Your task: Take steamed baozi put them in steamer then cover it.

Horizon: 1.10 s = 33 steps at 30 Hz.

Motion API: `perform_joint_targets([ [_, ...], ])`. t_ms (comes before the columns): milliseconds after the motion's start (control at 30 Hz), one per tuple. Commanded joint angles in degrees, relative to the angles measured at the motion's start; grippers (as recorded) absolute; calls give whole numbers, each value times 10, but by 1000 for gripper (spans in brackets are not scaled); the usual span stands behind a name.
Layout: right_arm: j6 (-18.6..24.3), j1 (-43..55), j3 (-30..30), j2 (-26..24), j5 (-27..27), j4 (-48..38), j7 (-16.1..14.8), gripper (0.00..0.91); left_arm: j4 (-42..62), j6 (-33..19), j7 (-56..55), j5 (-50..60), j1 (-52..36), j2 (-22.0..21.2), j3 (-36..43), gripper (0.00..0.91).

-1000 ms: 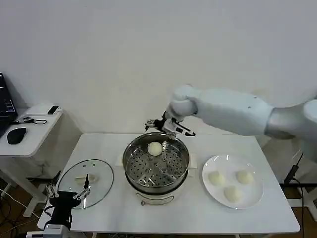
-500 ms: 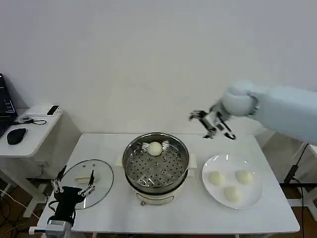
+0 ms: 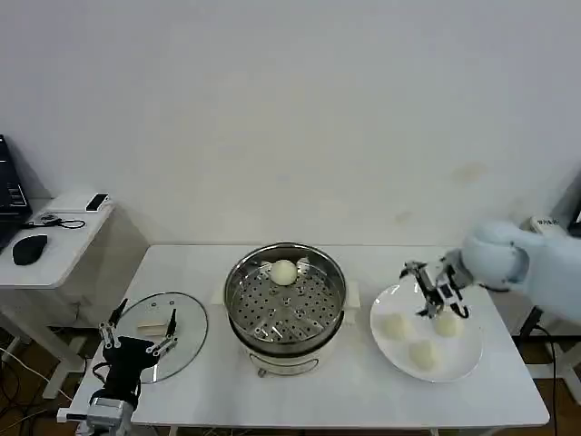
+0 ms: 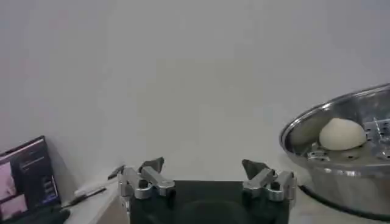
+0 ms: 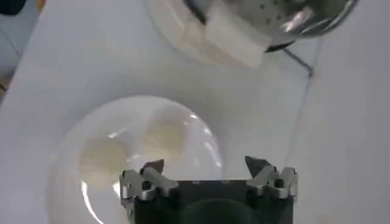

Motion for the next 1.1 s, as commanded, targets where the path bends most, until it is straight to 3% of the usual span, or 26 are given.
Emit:
perform_joint_targets([
  [33,-40,-172,102,-13,4,-35,11,907,0,1,0,1,-2,1,-1,907],
  [367,-43,-246,174,44,-18,-113,20,907,10,1,0,0,-1,1,-6,907],
  [767,-41,-278,194,84,-35,-158,23,907,17,0,0,0,-3,0,-4,907],
  [1100,-46,-284,206,107,-48,-176,13,645,16,-1,-1,1,0,-3,-7,907],
])
